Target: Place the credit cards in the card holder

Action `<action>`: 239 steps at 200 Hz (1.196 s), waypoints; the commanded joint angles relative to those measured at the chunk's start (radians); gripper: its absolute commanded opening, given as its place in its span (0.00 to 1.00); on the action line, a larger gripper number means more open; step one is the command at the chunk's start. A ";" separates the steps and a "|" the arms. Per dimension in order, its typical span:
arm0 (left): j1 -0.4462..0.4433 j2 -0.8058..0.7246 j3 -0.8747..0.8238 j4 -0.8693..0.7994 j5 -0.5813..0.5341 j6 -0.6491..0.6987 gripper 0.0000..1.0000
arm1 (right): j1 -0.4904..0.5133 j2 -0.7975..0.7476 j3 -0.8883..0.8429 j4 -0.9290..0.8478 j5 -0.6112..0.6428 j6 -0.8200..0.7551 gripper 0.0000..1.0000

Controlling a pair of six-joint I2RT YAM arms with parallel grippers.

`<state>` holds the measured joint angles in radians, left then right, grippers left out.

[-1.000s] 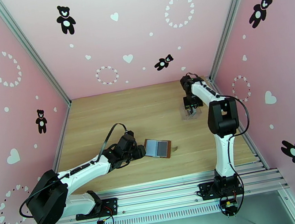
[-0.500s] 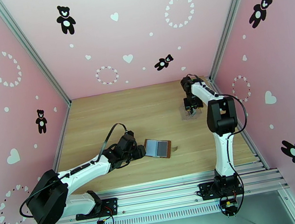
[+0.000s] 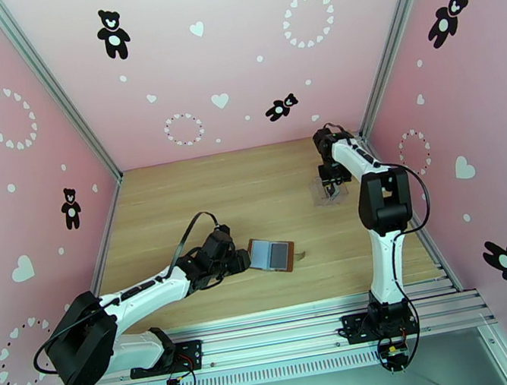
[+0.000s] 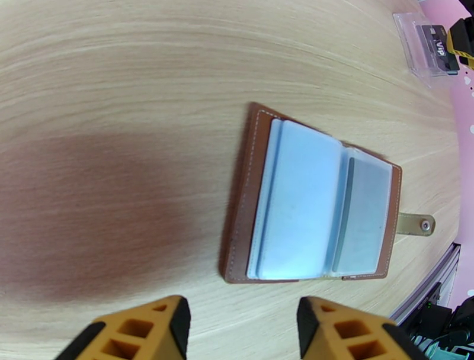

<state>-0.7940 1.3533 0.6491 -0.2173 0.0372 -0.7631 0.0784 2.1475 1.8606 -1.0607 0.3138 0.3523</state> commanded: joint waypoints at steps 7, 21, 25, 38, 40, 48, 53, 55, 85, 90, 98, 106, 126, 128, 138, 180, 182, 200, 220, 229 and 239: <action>0.006 0.012 -0.013 0.009 0.006 -0.001 0.53 | -0.005 -0.044 0.020 -0.027 0.004 -0.005 0.38; 0.005 0.015 -0.012 0.009 0.007 -0.001 0.53 | -0.005 -0.037 0.020 -0.027 0.001 -0.006 0.31; 0.005 0.015 -0.012 0.009 0.007 -0.001 0.53 | -0.006 -0.036 0.019 -0.027 0.001 -0.007 0.29; 0.006 0.018 -0.012 0.010 0.009 -0.002 0.53 | -0.005 -0.031 0.020 -0.027 -0.001 -0.006 0.24; 0.007 0.017 -0.012 0.011 0.009 -0.002 0.53 | -0.006 -0.031 0.020 -0.027 -0.002 -0.006 0.23; 0.005 0.017 -0.012 0.010 0.007 -0.001 0.53 | -0.006 -0.031 0.019 -0.027 -0.006 -0.007 0.20; 0.005 0.017 -0.012 0.010 0.007 -0.001 0.53 | -0.006 -0.032 0.020 -0.027 -0.008 -0.007 0.18; 0.006 0.017 -0.012 0.009 0.007 -0.002 0.53 | -0.006 -0.032 0.020 -0.027 -0.008 -0.007 0.17; 0.005 0.012 -0.014 0.009 0.006 -0.001 0.53 | -0.006 -0.050 0.019 -0.028 -0.020 -0.006 0.04; 0.005 0.011 -0.015 0.010 0.005 -0.002 0.53 | -0.006 -0.054 0.018 -0.028 -0.026 -0.006 0.03; 0.005 0.013 -0.014 0.009 0.005 -0.001 0.53 | -0.005 -0.059 0.017 -0.027 -0.036 -0.006 0.00; 0.005 0.013 -0.014 0.010 0.005 -0.002 0.53 | -0.006 -0.067 0.014 -0.023 -0.048 -0.006 0.00; 0.004 0.009 -0.016 0.009 0.005 -0.004 0.53 | -0.005 -0.088 -0.001 -0.010 -0.085 -0.009 0.00; 0.006 0.009 -0.016 0.009 0.003 -0.004 0.53 | -0.006 -0.090 -0.002 -0.008 -0.087 -0.010 0.00; 0.005 0.007 -0.017 0.008 0.004 -0.003 0.53 | -0.006 -0.098 -0.009 -0.003 -0.097 -0.009 0.00; 0.006 0.004 -0.020 0.007 0.002 -0.003 0.53 | -0.006 -0.113 -0.023 0.007 -0.107 -0.012 0.00; 0.005 0.003 -0.020 0.008 0.001 -0.003 0.53 | -0.006 -0.114 -0.024 0.007 -0.108 -0.011 0.00; 0.005 0.004 -0.022 0.009 0.002 -0.004 0.53 | -0.006 -0.122 -0.034 0.016 -0.124 -0.011 0.00; 0.005 0.003 -0.023 0.012 0.002 -0.004 0.53 | -0.006 -0.118 -0.037 0.024 -0.143 -0.014 0.00; 0.005 0.003 -0.022 0.013 0.003 -0.007 0.53 | -0.005 -0.111 -0.037 0.026 -0.154 -0.015 0.00; 0.006 0.004 -0.025 0.014 0.004 -0.006 0.53 | -0.006 -0.105 -0.038 0.029 -0.173 -0.016 0.00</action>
<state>-0.7940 1.3590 0.6365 -0.2173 0.0372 -0.7631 0.0772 2.0666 1.8339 -1.0405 0.1871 0.3401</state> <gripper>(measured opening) 0.535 0.055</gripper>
